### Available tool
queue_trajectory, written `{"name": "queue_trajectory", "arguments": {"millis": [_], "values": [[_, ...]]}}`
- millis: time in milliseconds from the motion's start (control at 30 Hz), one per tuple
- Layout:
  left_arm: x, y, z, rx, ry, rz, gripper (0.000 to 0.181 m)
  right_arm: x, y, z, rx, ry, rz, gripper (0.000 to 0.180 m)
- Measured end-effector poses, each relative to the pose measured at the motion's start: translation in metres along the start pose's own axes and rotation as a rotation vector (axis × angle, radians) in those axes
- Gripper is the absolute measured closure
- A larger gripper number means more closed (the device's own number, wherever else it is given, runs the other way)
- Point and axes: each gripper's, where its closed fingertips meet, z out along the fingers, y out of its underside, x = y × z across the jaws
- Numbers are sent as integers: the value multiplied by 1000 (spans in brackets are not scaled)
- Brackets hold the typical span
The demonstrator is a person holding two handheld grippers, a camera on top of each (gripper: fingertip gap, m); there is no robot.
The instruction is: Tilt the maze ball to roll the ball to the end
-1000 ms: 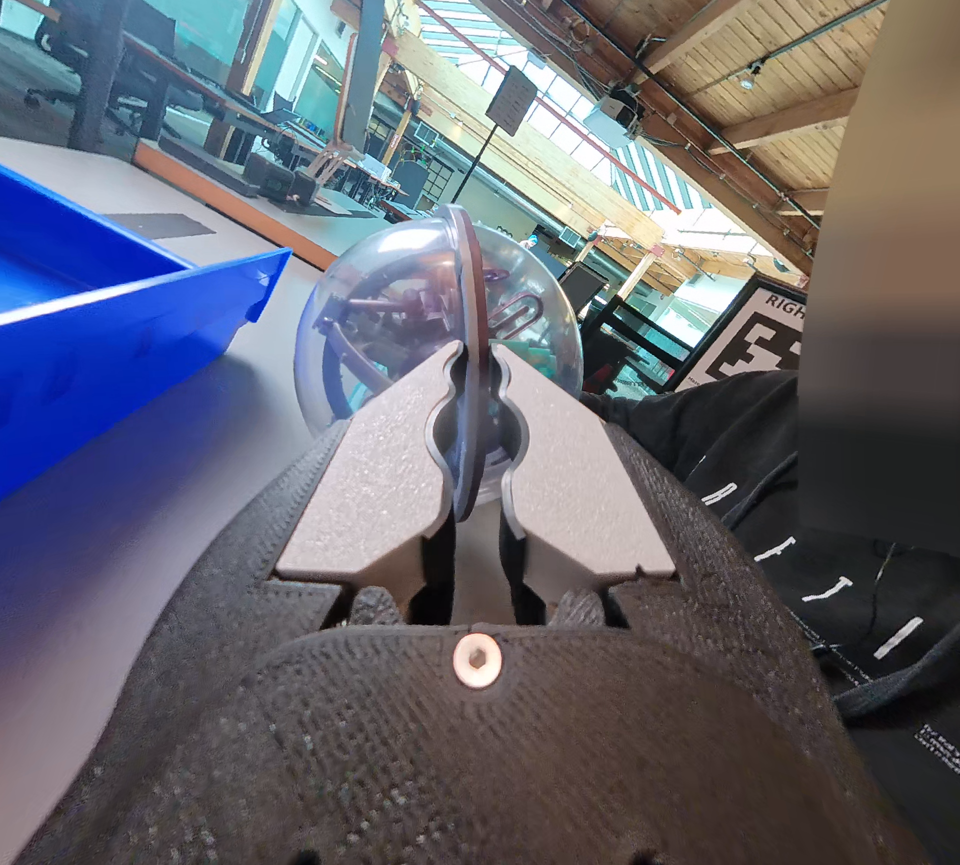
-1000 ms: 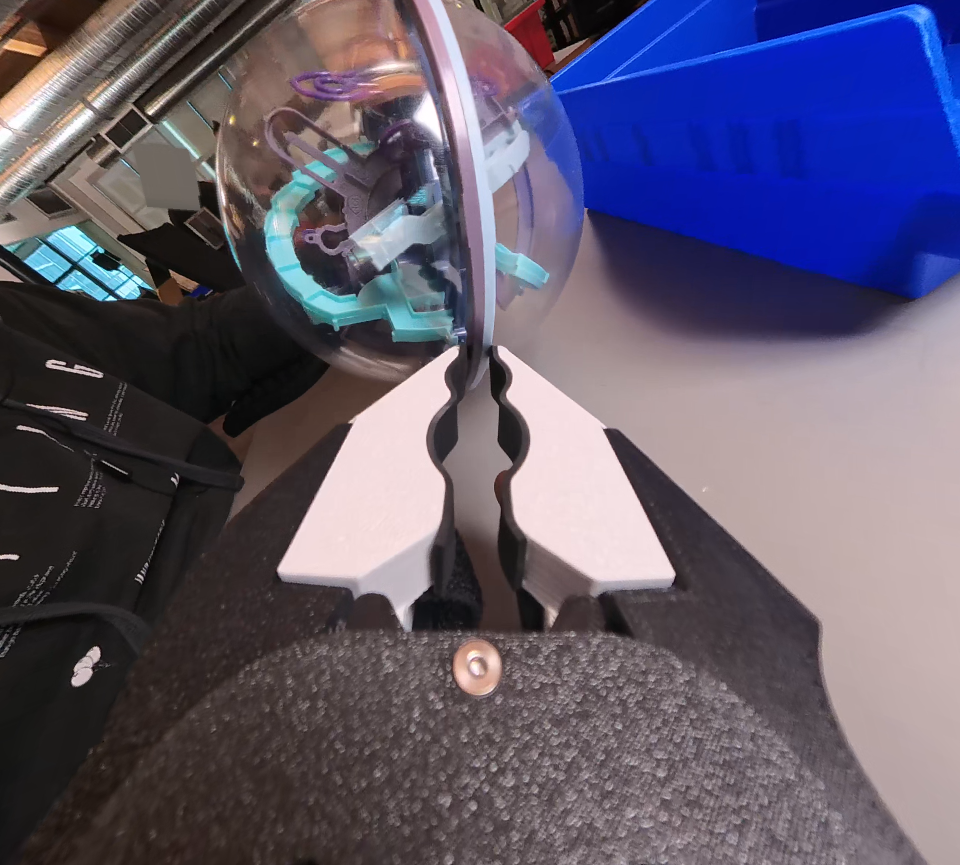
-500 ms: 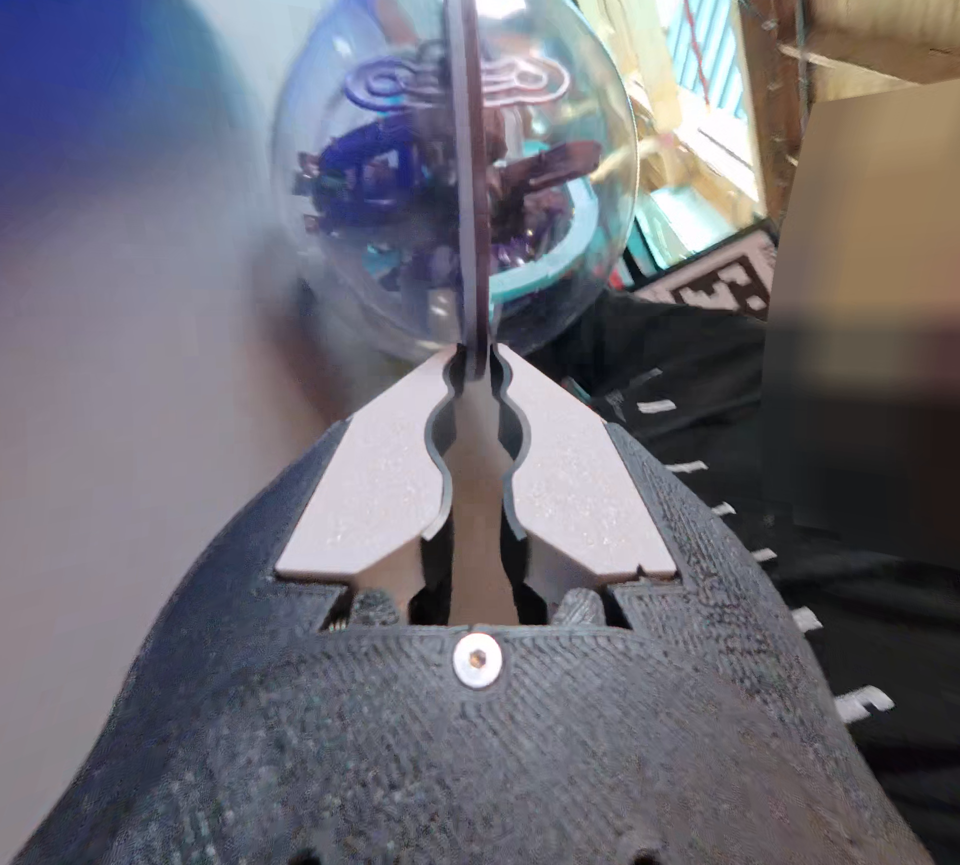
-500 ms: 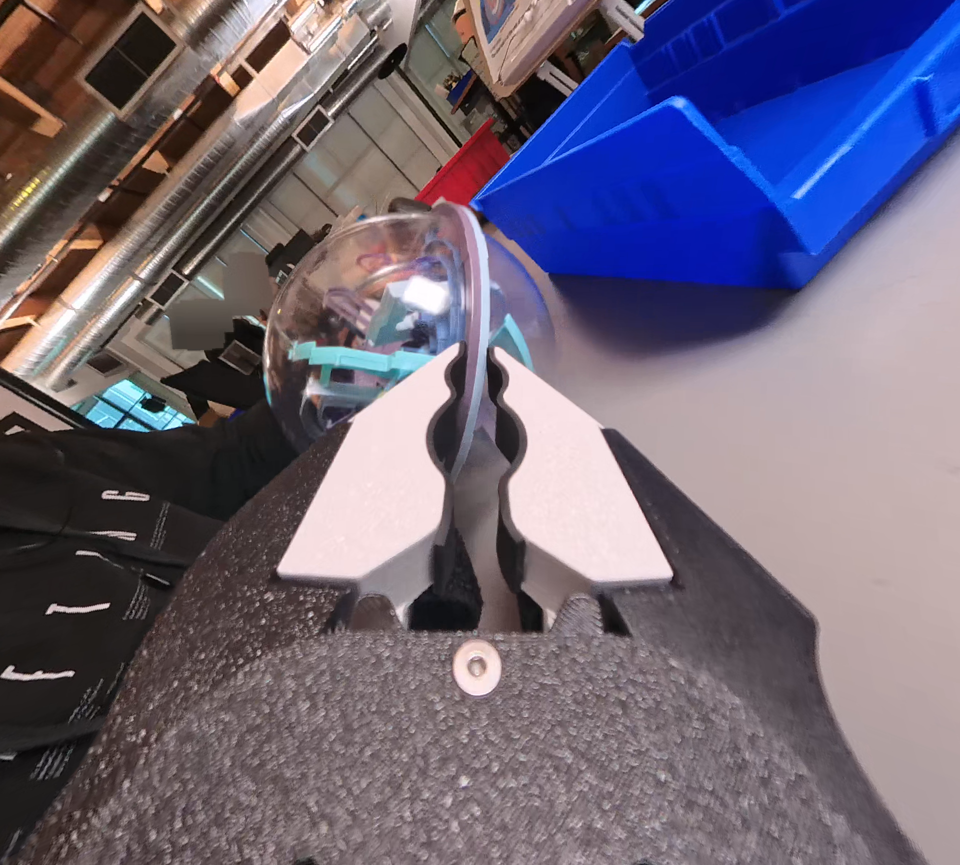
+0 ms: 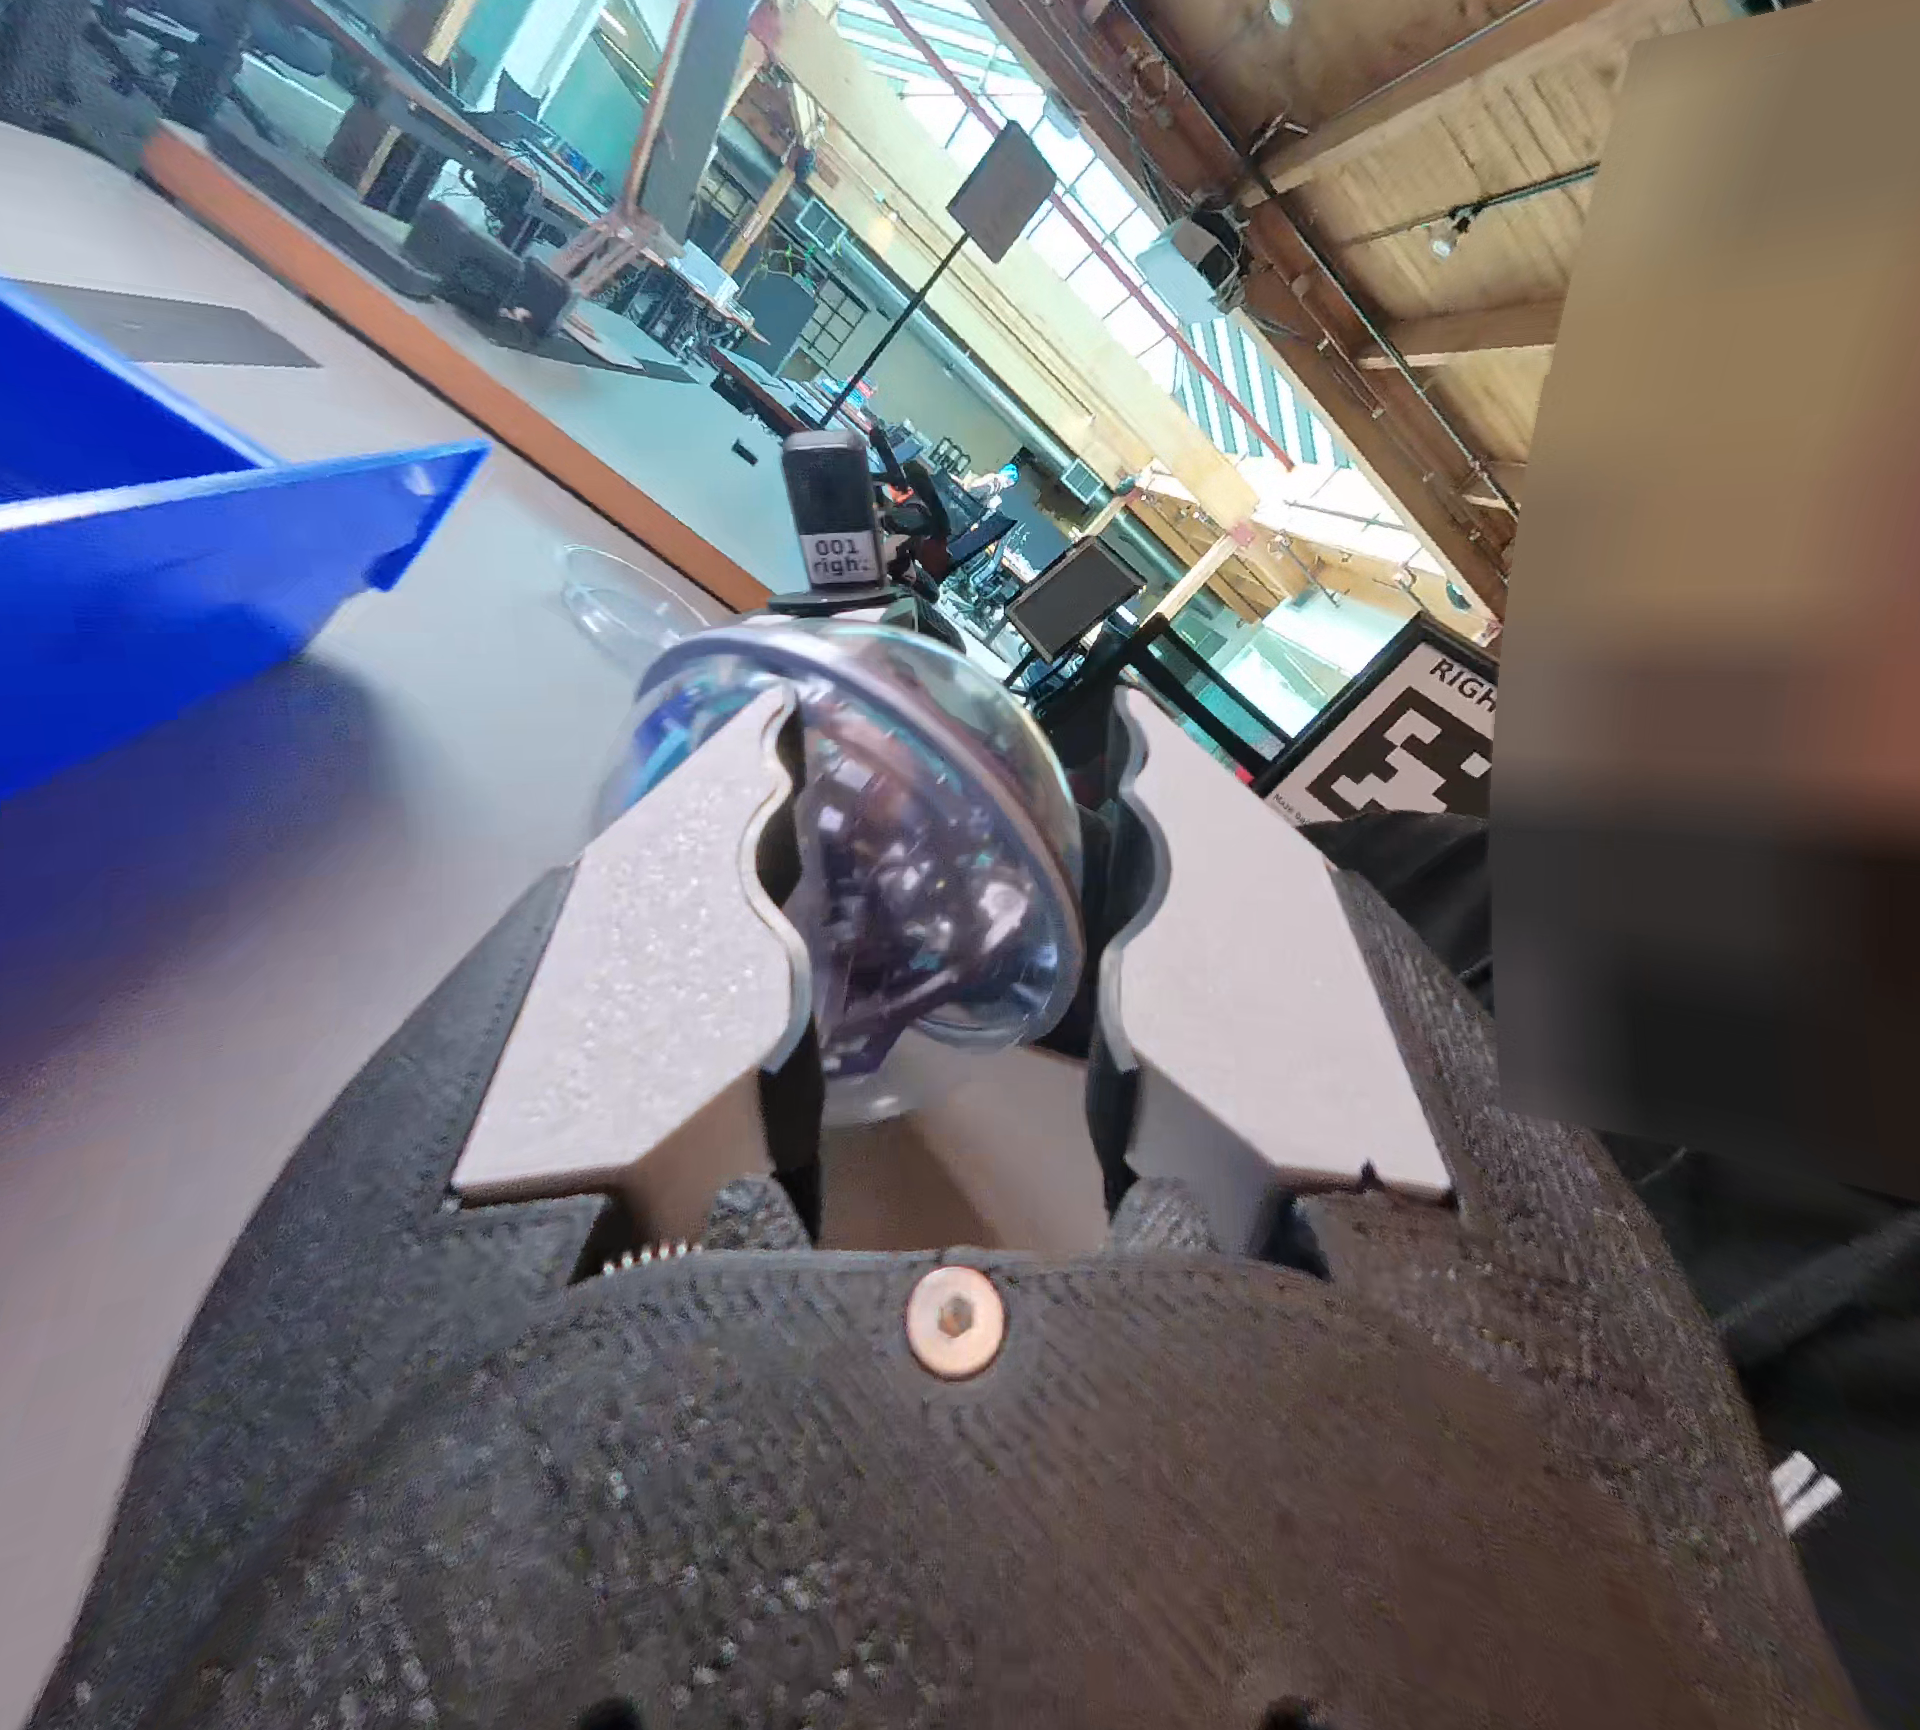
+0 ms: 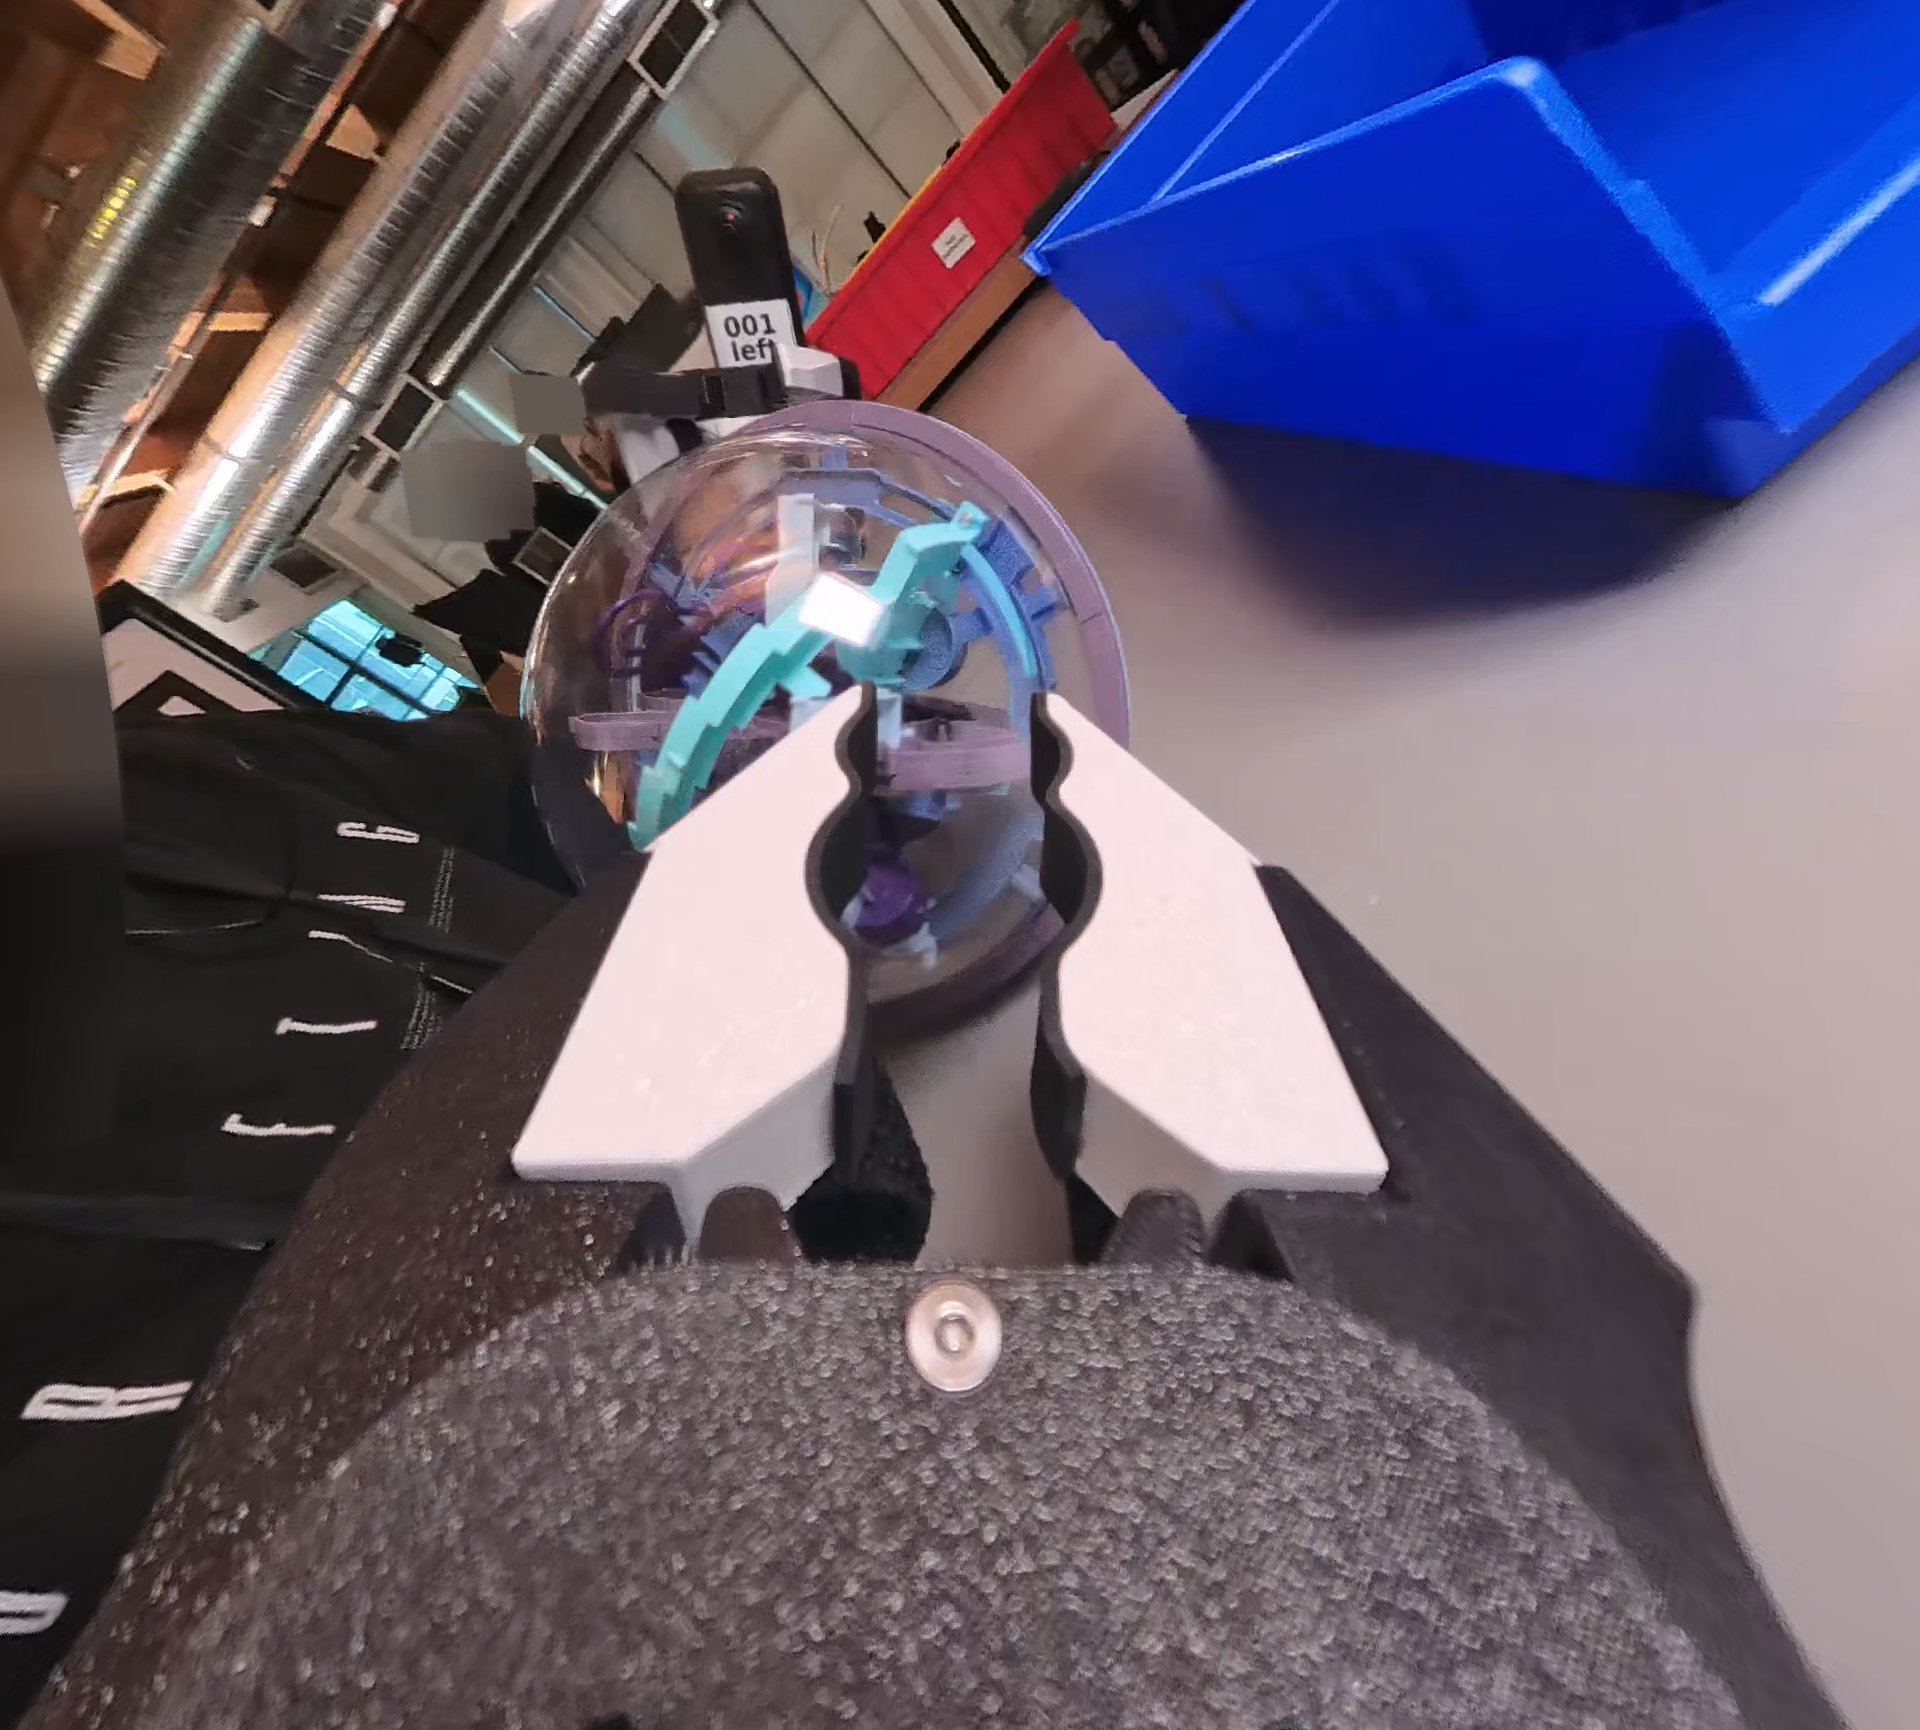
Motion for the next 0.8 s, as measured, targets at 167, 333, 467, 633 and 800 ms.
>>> {"name": "queue_trajectory", "arguments": {"millis": [167, 333, 467, 633, 800], "values": [[8, 30, 27, -155, -126, 116, 100, -17, 6, 10, -18, -56, -43, 152], [0, 54, 13, -323, -158, 221, 127, -39, 11, 14, -40, -154, -84, 153], [-7, 63, 0, -360, -115, 106, 141, -42, 17, 12, -83, -163, -134, 152], [-9, 57, -12, -340, -158, 102, 146, -28, 26, 1, -157, -109, -136, 146], [-8, 64, -17, -285, -175, 22, 134, -32, 56, -1, -308, -176, -45, 149]]}}
